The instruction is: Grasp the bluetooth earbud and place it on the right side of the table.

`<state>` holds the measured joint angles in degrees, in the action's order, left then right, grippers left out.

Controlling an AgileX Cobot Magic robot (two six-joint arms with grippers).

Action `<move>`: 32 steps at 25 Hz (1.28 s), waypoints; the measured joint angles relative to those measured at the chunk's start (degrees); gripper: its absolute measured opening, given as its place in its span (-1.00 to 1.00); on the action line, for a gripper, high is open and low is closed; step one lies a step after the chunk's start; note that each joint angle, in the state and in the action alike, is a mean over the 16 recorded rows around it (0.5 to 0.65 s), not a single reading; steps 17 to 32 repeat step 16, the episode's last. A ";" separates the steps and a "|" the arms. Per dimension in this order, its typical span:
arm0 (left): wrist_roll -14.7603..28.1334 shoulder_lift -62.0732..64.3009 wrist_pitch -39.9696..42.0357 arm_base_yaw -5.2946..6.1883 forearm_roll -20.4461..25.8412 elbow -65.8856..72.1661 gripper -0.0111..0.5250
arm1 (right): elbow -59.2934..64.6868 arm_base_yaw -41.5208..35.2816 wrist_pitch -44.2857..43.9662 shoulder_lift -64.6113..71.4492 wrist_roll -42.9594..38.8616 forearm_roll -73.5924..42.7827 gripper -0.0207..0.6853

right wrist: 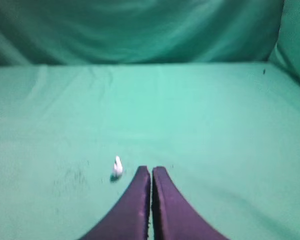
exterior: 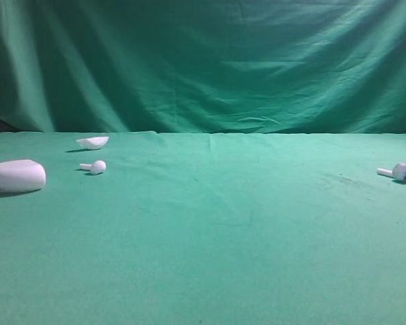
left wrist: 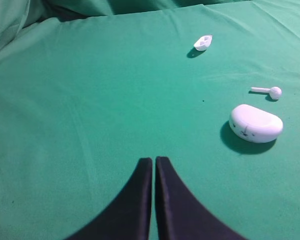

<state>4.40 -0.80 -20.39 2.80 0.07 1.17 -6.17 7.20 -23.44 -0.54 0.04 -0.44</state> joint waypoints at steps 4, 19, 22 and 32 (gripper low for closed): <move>0.00 0.00 0.00 0.00 0.00 0.00 -0.96 | 4.62 -0.79 1.79 -0.04 -0.14 0.03 -0.94; 0.00 0.00 0.00 0.00 0.01 0.00 -0.96 | 7.72 -0.85 1.92 -0.04 -0.26 0.10 -0.94; 0.00 0.00 0.00 0.00 0.01 0.00 -0.96 | 7.72 -0.85 1.92 -0.04 -0.26 0.10 -0.94; 0.00 0.00 0.00 0.00 0.01 0.00 -0.96 | 7.72 -0.85 1.92 -0.04 -0.26 0.10 -0.94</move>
